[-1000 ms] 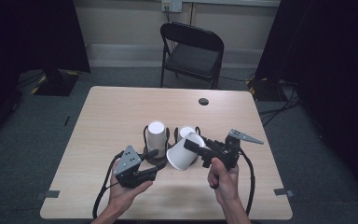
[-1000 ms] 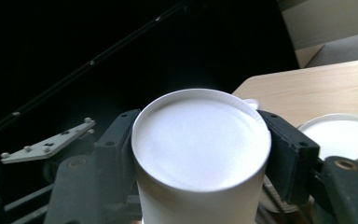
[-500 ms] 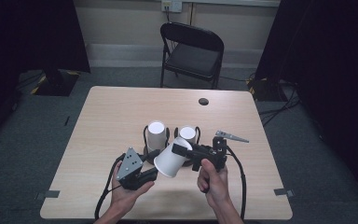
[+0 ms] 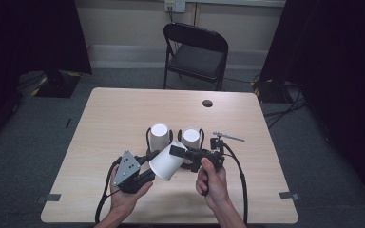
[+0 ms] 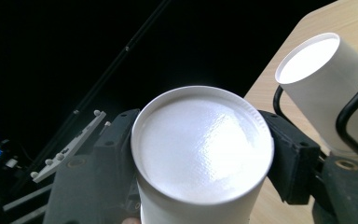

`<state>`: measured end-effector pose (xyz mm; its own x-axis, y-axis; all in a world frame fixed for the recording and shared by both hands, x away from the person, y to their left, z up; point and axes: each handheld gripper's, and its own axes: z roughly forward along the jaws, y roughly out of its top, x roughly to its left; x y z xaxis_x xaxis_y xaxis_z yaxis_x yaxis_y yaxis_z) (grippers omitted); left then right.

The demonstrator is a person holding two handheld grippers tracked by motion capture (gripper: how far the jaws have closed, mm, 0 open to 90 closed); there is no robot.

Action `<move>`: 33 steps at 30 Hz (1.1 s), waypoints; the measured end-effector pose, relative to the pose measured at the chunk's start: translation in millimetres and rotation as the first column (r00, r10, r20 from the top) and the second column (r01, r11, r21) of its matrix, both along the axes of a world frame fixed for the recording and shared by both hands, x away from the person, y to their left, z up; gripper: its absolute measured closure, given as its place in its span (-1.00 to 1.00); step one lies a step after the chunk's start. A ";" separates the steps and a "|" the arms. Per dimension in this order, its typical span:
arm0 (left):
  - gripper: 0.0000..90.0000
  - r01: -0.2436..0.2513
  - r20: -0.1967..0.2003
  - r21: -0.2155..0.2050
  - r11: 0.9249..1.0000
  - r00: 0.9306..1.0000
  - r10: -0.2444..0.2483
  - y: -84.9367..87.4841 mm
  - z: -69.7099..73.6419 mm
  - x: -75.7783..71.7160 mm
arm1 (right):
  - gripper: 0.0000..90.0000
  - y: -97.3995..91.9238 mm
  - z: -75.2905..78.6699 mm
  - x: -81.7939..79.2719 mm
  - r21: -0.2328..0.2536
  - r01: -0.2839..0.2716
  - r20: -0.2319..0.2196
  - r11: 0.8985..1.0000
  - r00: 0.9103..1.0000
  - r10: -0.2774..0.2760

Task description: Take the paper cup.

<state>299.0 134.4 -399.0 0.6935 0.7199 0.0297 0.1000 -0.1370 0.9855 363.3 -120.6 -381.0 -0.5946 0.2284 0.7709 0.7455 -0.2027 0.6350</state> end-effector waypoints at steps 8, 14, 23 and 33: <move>0.69 -0.013 0.022 0.002 1.000 1.000 0.013 -0.1 2.2 -2.2 | -0.24 0.9 -1.1 3.4 0.029 -0.036 -0.045 0.999 0.998 0.037; 0.78 0.016 0.004 -0.005 1.000 1.000 -0.016 2.2 1.4 0.4 | -0.27 1.6 -2.3 5.2 0.011 -0.041 -0.051 0.999 0.998 0.041; 0.88 0.082 -0.037 0.011 0.997 0.996 -0.082 -0.2 -1.4 1.7 | -0.36 -2.6 -0.3 1.3 -0.075 0.048 0.057 0.996 0.997 -0.044; 0.88 0.108 -0.070 0.023 0.994 0.992 -0.106 1.3 -2.9 3.7 | -0.38 -2.6 -0.9 0.4 -0.127 0.073 0.109 0.989 0.992 -0.059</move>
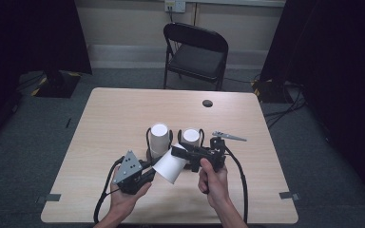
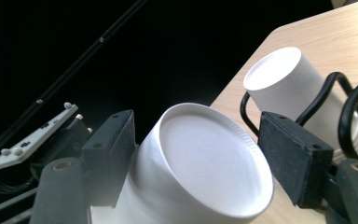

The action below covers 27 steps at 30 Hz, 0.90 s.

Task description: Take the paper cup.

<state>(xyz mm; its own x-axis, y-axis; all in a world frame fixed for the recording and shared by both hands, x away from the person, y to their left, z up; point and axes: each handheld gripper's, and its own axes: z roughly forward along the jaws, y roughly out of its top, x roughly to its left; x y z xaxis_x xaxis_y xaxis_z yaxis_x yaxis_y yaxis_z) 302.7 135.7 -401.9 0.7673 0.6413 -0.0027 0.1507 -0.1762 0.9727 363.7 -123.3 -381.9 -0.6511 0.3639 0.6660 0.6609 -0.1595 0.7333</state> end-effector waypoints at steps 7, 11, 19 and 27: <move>0.88 0.057 -0.037 0.031 0.998 0.998 -0.055 -2.4 -0.3 -0.9 | -0.38 1.0 0.1 -2.7 -0.049 0.004 0.067 0.999 0.998 -0.001; 0.88 0.077 -0.076 0.056 0.995 0.994 -0.073 -3.5 -1.3 -1.1 | -0.41 0.2 1.6 -6.7 -0.064 0.004 0.117 0.998 0.993 0.004; 0.88 0.082 -0.133 0.109 0.991 0.989 -0.067 -1.3 -2.2 -1.7 | -0.48 -6.5 -2.7 -14.0 -0.093 0.011 0.171 0.996 0.985 0.005; 0.88 0.092 -0.211 0.116 0.989 0.975 -0.066 4.3 -0.5 1.8 | -0.57 -16.8 -7.5 -21.7 -0.109 0.020 0.203 0.994 0.979 0.003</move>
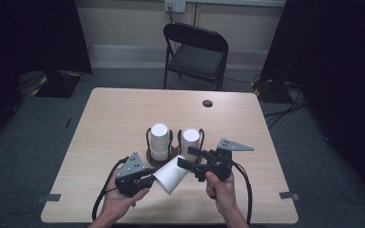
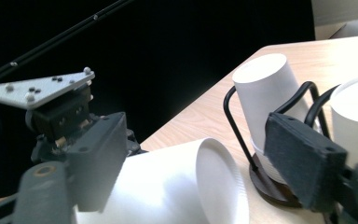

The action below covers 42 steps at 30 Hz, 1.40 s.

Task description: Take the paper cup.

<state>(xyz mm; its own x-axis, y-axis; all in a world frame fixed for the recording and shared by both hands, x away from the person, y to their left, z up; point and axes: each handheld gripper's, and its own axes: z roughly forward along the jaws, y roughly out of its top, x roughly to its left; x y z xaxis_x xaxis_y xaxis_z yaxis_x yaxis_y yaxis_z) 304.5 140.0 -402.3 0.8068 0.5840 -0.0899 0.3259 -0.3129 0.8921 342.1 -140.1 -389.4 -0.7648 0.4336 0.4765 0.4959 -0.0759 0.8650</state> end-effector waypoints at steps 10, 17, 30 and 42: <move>0.88 0.027 -0.068 0.139 0.990 0.998 -0.018 16.5 5.7 6.9 | -0.68 3.1 1.8 -8.1 -0.054 -0.009 0.055 0.998 0.998 0.012; 0.88 0.030 -0.102 0.184 0.982 0.995 -0.012 26.0 10.0 8.4 | -0.70 9.7 0.5 -13.3 -0.122 -0.020 0.114 0.992 0.993 0.034; 0.89 0.035 -0.206 0.189 0.981 0.978 0.005 50.9 25.6 18.5 | -0.56 37.3 27.1 -1.5 -0.278 -0.079 0.198 0.957 0.971 0.138; 0.89 0.124 -0.280 0.326 0.937 0.959 -0.029 28.7 24.9 27.3 | -0.61 43.7 9.9 -36.1 -0.448 -0.141 0.251 0.883 0.928 0.275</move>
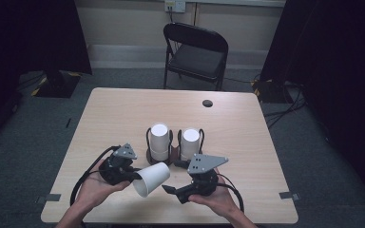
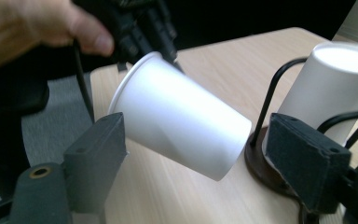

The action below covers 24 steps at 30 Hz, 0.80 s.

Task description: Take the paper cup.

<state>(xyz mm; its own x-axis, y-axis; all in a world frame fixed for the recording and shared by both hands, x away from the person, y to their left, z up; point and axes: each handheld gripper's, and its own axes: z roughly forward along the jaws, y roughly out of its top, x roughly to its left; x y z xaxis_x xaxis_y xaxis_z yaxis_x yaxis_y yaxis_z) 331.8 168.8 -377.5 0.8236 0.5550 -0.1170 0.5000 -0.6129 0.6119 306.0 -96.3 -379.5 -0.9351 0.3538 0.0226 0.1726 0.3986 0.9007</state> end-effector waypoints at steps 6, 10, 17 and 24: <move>0.89 0.042 -0.061 0.035 0.999 0.997 -0.039 -10.8 3.2 5.8 | -0.69 -0.7 -12.3 -6.4 -0.056 0.017 0.050 0.998 0.999 -0.015; 0.89 0.046 -0.088 0.045 0.998 0.995 -0.042 -14.0 5.1 10.8 | -0.70 4.2 -18.7 -11.6 -0.100 0.012 0.100 0.995 0.995 -0.002; 0.89 0.069 -0.157 0.068 0.995 0.986 -0.058 -24.1 8.0 16.7 | -0.67 9.3 -22.2 -13.4 -0.136 0.037 0.187 0.990 0.982 -0.011; 0.89 0.079 -0.192 0.074 0.994 0.979 -0.064 -31.1 12.7 24.5 | -0.70 15.4 -31.0 -16.5 -0.177 0.047 0.240 0.983 0.971 -0.003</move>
